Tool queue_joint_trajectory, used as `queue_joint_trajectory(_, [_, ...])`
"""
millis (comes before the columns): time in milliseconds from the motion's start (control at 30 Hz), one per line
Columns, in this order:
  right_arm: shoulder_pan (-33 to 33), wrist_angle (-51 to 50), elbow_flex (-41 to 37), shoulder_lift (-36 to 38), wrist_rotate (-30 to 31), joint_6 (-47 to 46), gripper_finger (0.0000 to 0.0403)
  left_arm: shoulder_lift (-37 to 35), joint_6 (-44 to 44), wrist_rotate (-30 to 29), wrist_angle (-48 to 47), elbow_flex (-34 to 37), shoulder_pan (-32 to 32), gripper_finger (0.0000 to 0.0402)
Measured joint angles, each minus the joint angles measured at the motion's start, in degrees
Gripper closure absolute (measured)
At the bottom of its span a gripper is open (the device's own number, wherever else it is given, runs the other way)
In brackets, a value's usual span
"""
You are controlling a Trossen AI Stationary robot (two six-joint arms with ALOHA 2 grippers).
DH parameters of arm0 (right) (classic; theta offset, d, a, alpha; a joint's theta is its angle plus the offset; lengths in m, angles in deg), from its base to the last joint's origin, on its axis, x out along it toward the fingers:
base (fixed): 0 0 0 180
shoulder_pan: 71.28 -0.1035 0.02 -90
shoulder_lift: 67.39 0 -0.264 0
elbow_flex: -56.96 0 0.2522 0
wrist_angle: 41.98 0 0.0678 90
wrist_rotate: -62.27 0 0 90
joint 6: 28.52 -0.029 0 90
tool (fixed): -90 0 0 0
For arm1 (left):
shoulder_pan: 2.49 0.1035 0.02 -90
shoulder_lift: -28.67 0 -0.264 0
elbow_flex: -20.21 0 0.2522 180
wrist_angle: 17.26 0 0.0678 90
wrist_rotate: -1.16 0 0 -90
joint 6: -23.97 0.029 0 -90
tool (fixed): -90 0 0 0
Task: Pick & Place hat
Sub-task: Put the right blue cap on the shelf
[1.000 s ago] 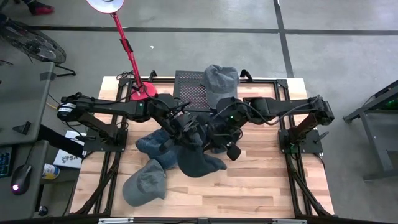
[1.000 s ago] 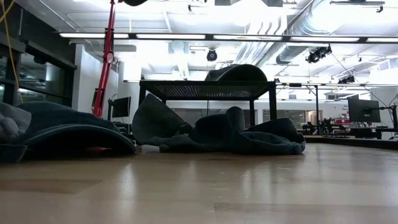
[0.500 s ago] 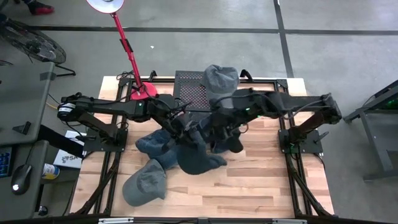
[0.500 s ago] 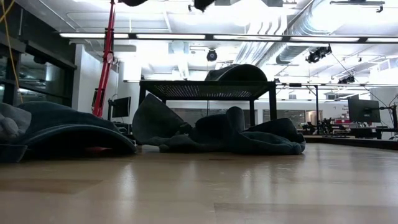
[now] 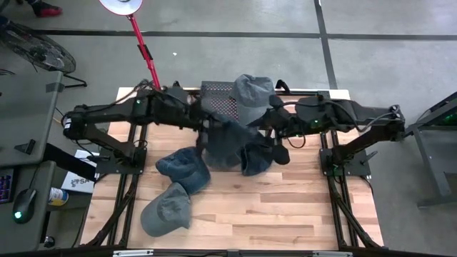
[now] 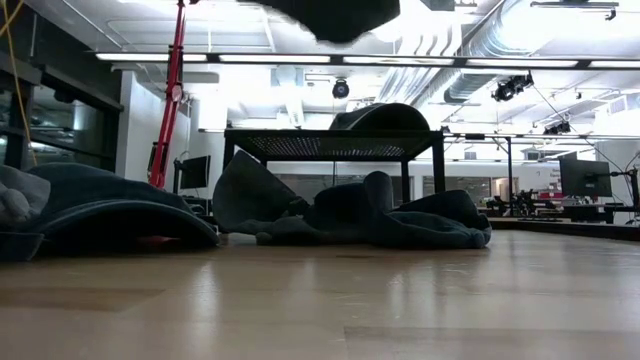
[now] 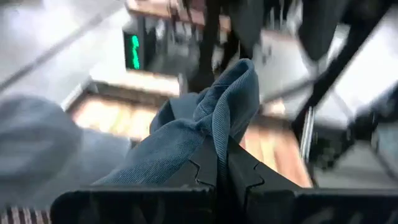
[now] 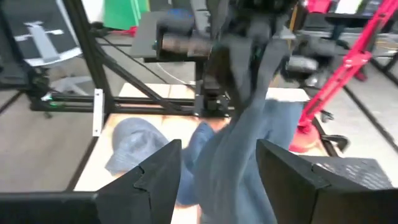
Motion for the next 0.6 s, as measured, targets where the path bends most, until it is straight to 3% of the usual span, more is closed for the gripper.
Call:
queue_joint_trajectory(467, [-0.94, -1.04, 0.0, 0.89, 4.01, -0.62, 0.0203, -4.38, -9.1, 1.08, -1.15, 0.04, 13.37, 0.0402])
queue_joint_trajectory(600, [-0.94, -1.8, 0.0, 0.89, 6.95, -1.7, 0.0203, -5.76, -11.39, 3.02, 6.44, 4.12, 13.64, 0.0402])
